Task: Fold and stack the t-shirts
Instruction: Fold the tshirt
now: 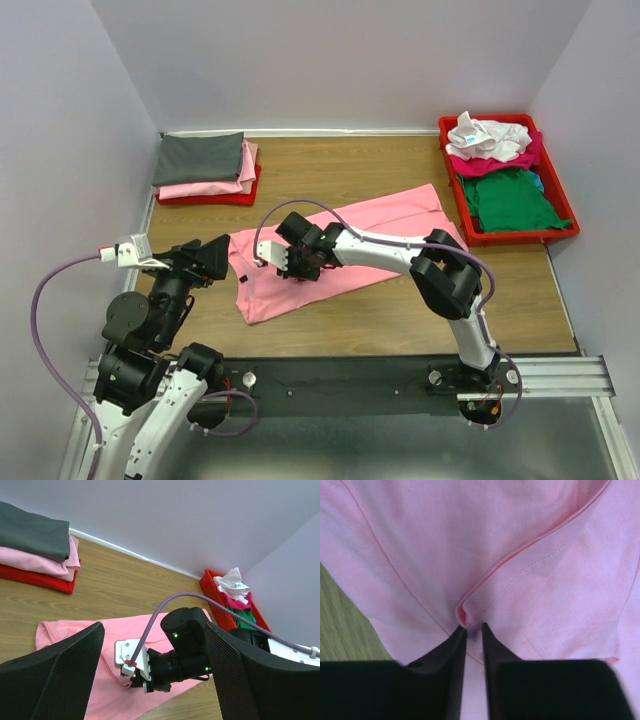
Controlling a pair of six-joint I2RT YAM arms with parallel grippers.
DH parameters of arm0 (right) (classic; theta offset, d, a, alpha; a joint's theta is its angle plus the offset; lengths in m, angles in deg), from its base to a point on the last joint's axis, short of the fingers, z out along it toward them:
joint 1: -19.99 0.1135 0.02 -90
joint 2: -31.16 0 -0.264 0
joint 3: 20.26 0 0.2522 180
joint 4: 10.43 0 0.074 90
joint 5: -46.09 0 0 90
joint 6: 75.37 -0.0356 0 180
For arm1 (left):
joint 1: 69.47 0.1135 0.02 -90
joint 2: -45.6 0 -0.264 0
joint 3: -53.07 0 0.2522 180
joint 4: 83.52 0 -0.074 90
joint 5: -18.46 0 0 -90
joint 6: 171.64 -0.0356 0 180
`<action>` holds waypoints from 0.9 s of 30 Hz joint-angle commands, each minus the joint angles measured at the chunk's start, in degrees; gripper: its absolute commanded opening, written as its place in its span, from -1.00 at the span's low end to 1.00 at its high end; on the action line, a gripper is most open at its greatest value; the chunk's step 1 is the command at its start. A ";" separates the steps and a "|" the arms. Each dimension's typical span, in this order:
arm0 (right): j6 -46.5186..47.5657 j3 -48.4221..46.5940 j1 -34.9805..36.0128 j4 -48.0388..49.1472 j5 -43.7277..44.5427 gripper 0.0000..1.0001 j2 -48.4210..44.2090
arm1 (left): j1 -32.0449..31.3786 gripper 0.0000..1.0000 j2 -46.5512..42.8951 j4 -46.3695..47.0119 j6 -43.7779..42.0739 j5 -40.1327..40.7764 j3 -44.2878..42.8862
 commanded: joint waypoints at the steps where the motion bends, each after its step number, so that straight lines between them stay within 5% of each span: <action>1: -0.83 -0.28 0.45 -0.74 0.09 -0.65 -1.60 | 0.18 0.77 0.01 -0.02 0.77 -0.94 0.64; 12: -3.46 -2.22 -3.32 -0.48 3.34 -0.99 -3.26 | 0.09 0.77 0.10 0.07 1.38 -2.00 1.25; 20: -6.98 -2.13 -5.79 1.10 5.18 -0.92 -3.18 | 0.09 0.77 0.01 0.51 2.17 -2.79 2.04; 23: -8.91 -2.22 -6.06 2.42 7.03 -0.71 -2.30 | 0.18 0.77 0.10 0.77 2.61 -3.14 2.30; 27: -10.67 -2.04 -6.15 4.44 11.69 0.00 -2.30 | 0.18 0.76 -0.25 1.12 3.40 -3.67 3.09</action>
